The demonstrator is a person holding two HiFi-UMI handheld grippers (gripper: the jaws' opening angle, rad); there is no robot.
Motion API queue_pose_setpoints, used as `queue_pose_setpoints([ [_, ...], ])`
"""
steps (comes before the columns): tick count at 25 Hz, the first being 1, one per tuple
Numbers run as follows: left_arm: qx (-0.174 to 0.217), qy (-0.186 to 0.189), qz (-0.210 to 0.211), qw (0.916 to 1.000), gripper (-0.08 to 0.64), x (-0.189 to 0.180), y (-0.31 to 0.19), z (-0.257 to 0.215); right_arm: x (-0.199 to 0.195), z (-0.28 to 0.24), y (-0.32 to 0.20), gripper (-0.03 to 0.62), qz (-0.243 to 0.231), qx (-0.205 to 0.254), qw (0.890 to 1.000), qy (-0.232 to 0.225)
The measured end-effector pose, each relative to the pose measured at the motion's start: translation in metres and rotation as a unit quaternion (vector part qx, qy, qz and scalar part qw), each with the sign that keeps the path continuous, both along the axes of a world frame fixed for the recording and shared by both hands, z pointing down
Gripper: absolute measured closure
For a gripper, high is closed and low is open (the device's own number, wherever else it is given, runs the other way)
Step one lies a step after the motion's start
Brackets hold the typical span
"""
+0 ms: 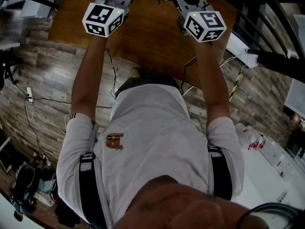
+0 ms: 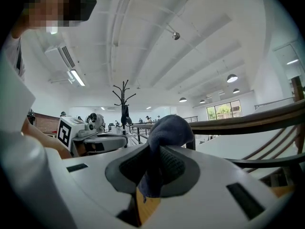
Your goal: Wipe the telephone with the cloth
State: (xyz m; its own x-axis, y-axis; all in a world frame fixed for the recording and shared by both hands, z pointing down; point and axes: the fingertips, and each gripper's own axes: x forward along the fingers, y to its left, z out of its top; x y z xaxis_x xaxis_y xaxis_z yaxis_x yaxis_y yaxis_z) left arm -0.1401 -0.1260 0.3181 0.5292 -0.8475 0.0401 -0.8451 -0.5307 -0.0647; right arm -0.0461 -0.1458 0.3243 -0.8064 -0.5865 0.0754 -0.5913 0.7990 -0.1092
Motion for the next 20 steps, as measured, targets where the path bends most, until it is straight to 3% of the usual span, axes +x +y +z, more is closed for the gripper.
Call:
queue_pose_setpoints([
  [10,-0.047,-0.035,-0.021,0.9981,0.541,0.024,-0.093,0.038,0.022,0.026,-0.088,0.518,-0.003,-0.035,0.999,0.004],
  [20,-0.097,-0.07,-0.029,0.9924,0.541,0.017,-0.146,0.076,0.012,0.043,-0.137,0.518,-0.001,-0.068,0.998,0.015],
])
